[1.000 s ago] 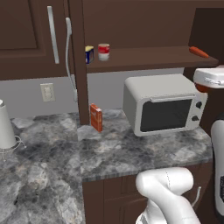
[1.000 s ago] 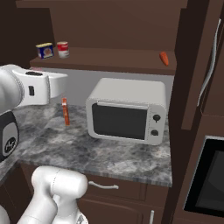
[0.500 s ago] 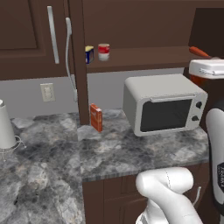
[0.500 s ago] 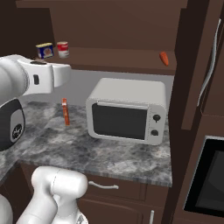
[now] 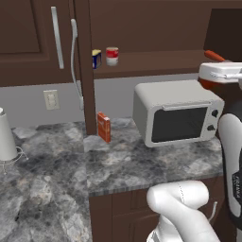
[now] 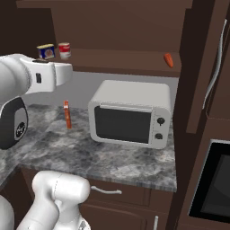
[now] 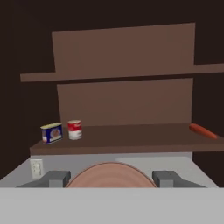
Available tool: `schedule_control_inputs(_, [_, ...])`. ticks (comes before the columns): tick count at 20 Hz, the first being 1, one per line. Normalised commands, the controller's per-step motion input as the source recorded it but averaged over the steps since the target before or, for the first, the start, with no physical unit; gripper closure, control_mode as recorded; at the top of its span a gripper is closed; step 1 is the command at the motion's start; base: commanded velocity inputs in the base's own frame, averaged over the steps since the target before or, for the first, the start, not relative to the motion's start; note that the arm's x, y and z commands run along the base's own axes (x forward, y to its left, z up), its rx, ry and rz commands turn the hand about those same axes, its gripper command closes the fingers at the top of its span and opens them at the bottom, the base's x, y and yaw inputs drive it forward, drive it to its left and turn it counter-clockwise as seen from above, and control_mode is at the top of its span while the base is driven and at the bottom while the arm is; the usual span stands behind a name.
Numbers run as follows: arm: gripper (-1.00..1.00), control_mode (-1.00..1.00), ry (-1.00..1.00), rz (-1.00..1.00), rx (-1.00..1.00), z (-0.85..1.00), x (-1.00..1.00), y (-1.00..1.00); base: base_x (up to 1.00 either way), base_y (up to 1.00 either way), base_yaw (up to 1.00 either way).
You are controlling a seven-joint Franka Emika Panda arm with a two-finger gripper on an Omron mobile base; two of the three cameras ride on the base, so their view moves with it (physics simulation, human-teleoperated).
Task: Pick the cans from the counter and place them in their designated side in the cabinet.
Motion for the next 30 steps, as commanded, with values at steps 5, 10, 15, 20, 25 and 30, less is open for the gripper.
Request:
schedule_control_inputs(5, [1.0,-1.0,0.0,0.04,0.0,0.0,0.17,0.01,0.0,0.0,0.0])
schedule_control_inputs(10, [1.0,-1.0,0.0,0.04,0.0,0.0,0.21,0.06,0.0,0.0,0.0])
schedule_control_inputs(15, [1.0,-1.0,0.0,0.03,0.0,0.0,0.27,0.09,0.0,0.0,0.0])
schedule_control_inputs(20, [1.0,-1.0,0.0,0.03,0.0,0.0,0.28,0.09,0.0,0.0,0.0])
schedule_control_inputs(25, [1.0,-1.0,0.0,0.03,0.0,0.0,0.24,0.09,0.0,0.0,0.0])
schedule_control_inputs(30, [1.0,-1.0,0.0,0.03,0.0,0.0,0.28,0.08,0.0,0.0,0.0])
